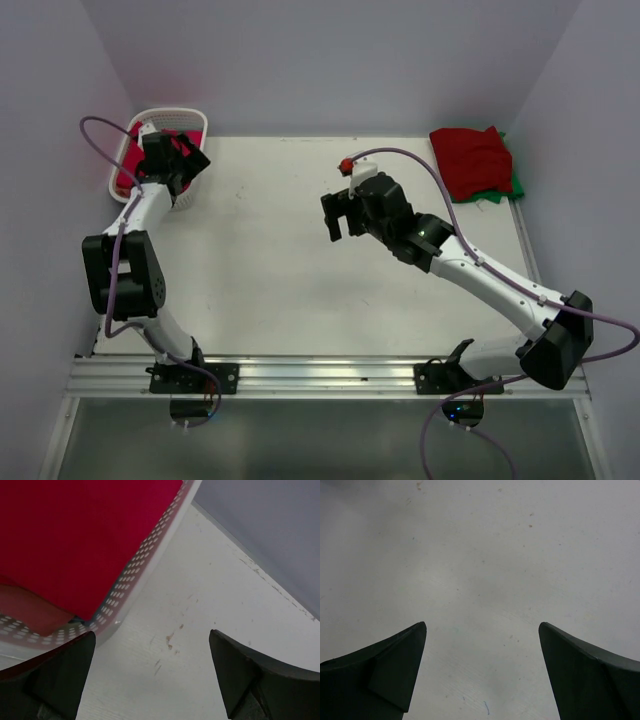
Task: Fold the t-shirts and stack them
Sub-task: Grab crumpled tshirt from bin with the left arm
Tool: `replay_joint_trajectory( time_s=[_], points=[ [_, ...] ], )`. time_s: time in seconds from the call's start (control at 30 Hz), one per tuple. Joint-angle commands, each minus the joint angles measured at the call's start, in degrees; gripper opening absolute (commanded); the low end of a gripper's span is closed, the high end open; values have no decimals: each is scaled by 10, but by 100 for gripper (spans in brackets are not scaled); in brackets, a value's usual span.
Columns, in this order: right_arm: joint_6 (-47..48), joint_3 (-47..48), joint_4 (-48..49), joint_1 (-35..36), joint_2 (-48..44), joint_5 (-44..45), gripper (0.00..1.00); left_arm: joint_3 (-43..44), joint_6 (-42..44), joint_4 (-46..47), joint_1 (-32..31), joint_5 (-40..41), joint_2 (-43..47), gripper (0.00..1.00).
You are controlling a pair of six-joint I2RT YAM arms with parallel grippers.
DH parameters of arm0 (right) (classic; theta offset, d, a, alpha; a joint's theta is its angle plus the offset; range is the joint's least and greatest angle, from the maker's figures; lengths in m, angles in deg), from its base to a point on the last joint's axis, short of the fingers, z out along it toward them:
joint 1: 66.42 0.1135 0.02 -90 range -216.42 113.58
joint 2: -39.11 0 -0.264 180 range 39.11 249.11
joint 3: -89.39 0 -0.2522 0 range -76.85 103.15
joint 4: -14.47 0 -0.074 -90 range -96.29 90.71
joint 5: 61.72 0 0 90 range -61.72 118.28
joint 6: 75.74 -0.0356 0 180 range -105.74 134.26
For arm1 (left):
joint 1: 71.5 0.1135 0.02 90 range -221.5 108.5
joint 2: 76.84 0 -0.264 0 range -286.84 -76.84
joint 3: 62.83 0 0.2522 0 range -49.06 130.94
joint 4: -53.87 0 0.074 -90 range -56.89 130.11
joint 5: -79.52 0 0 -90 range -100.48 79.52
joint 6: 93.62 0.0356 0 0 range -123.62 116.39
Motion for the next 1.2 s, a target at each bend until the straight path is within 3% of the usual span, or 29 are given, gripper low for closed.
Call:
replay_joint_trajectory(
  time_s=[0.0, 0.1, 0.33, 0.43, 0.77, 0.87, 0.93, 0.97, 1.0, 1.03, 1.17],
  points=[
    [-3, 8, 15, 2, 2, -24, 99, 64, 8, -4, 16, 28, -29, 100],
    [-10, 4, -8, 2, 5, -42, 99, 129, 15, -40, 32, 38, -87, 100],
    [-39, -81, 6, 2, -29, -49, 99, 330, 59, -141, 44, 96, -212, 89],
    [-48, -113, 12, 2, -48, -44, 99, 375, 71, -174, 44, 103, -255, 88],
    [-55, -135, 8, 2, -61, -16, 99, 386, 101, -176, 43, 62, -318, 78],
    [-57, -135, 8, 2, -60, -15, 99, 378, 104, -168, 42, 47, -322, 67],
    [-59, -136, 6, 2, -59, -15, 99, 378, 110, -166, 43, 39, -326, 47],
    [-60, -137, 6, 2, -59, -14, 99, 378, 112, -165, 42, 36, -327, 36],
    [-60, -140, 6, 2, -60, -12, 99, 378, 112, -166, 42, 36, -326, 7],
    [-61, -142, 6, 2, -61, -11, 99, 378, 111, -165, 42, 33, -324, 0],
    [-62, -147, 3, 2, -64, -7, 99, 370, 103, -157, 41, 19, -293, 0]
  ],
)
